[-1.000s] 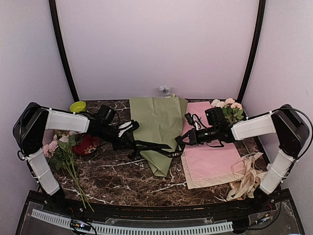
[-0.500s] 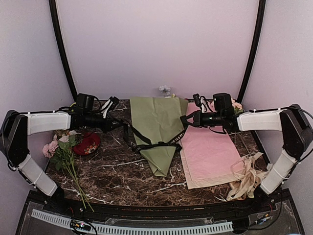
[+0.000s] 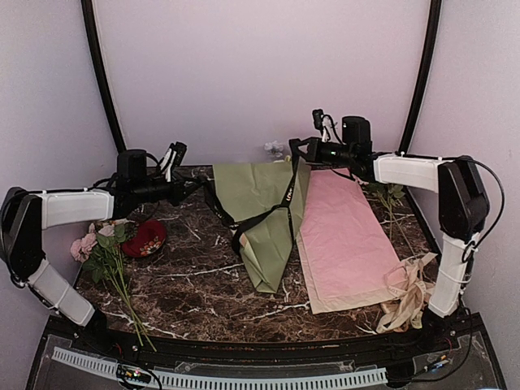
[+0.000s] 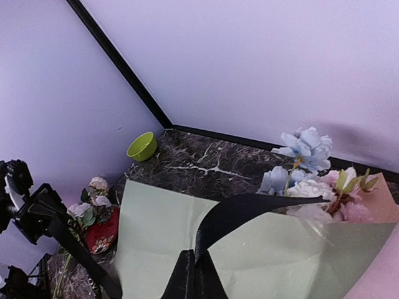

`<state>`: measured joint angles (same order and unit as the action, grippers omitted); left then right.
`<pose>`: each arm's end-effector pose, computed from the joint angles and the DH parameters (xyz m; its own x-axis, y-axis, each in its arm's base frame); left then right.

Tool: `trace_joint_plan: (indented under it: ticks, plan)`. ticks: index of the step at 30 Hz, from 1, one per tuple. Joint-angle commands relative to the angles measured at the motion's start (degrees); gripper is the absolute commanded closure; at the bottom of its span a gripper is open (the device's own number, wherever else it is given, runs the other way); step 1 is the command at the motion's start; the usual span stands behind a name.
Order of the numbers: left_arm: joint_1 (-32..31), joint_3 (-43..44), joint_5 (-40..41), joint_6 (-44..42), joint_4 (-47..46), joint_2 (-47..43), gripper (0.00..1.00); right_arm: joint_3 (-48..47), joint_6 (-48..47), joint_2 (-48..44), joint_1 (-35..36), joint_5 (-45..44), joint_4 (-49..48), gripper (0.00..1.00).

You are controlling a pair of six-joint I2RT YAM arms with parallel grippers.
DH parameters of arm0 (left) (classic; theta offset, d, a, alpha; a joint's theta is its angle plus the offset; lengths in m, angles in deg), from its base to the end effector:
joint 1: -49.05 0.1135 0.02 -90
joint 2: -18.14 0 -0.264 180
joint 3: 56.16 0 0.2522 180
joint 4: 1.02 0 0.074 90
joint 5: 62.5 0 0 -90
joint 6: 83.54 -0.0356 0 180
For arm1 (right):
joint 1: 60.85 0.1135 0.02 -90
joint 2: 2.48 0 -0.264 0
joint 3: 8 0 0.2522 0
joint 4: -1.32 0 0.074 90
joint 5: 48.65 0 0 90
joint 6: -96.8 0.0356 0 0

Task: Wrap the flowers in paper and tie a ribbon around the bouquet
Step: Tie the ribbon around the folded bouquet.

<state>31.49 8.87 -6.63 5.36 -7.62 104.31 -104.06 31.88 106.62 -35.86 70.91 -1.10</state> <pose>0.3160 -0.1209 0.2600 -0.2246 0.0877 -0.9705 0.7720 0.6238 -0.1223 0.4052 0.2082 0.2867 -0.4933 0.1768 -0.8517 -0.6601 0.5615 0.4990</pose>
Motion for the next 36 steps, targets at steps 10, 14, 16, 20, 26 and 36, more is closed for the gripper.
trace_joint_plan:
  ticks: [10,14,16,20,26,36]
  plan:
    - [3.54,3.31,16.47,2.81,-2.11,5.46,1.00,-5.24,7.25,9.62,3.05,0.54,-10.63,1.00]
    - [3.82,3.55,15.18,2.97,-3.54,5.57,1.00,-6.82,8.41,11.71,5.02,2.24,-12.22,1.00]
    - [4.01,3.13,16.82,3.17,-3.84,4.88,1.00,-6.84,10.28,12.25,4.94,2.59,-14.17,1.00]
    - [5.20,3.40,19.47,3.04,-1.48,5.48,1.00,-7.18,11.36,12.31,3.96,1.87,-15.97,1.00]
    - [5.75,3.30,17.08,4.59,-3.26,6.26,1.00,-8.31,12.16,13.22,1.64,-0.86,-15.56,1.00]
    - [5.25,2.46,10.94,5.10,-4.65,6.00,1.00,-8.16,13.15,14.10,2.59,-0.52,-17.09,1.00]
